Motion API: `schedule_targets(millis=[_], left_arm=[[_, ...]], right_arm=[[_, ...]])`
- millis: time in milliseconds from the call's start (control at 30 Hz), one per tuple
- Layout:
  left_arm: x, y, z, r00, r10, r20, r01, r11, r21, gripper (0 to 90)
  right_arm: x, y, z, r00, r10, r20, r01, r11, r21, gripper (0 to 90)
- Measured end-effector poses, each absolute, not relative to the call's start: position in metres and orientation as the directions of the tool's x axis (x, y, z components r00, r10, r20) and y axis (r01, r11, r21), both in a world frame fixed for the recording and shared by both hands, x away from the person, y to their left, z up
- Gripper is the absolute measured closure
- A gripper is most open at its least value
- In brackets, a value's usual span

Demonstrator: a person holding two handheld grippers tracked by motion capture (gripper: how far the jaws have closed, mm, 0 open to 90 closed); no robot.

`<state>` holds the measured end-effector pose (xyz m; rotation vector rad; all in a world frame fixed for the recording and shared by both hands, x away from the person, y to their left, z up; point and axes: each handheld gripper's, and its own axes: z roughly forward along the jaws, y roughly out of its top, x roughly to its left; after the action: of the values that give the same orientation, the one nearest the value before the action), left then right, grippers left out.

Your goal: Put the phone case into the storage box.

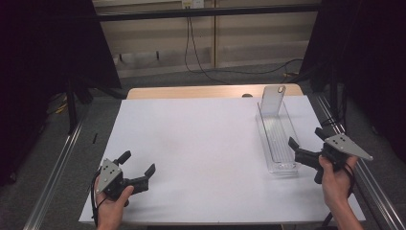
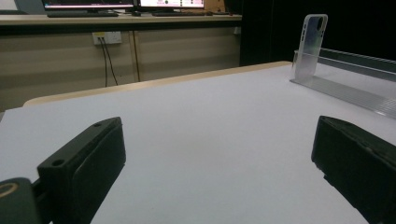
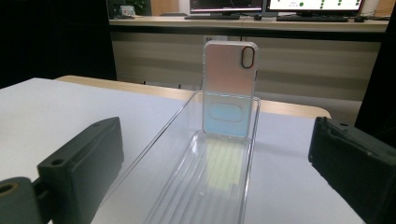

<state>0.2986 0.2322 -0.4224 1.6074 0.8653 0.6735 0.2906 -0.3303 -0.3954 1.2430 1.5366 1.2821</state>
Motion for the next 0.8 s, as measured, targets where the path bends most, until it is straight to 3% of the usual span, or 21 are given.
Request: schedule_targets(millis=[800], left_arm=[[0.294,0.23,-0.423,0.57,0.821,-0.013,0.184,-0.113,0.976,3.0]], right_arm=[[0.244,-0.331,-0.417,-0.17,0.985,0.035,0.212,0.002,0.977,2.7]])
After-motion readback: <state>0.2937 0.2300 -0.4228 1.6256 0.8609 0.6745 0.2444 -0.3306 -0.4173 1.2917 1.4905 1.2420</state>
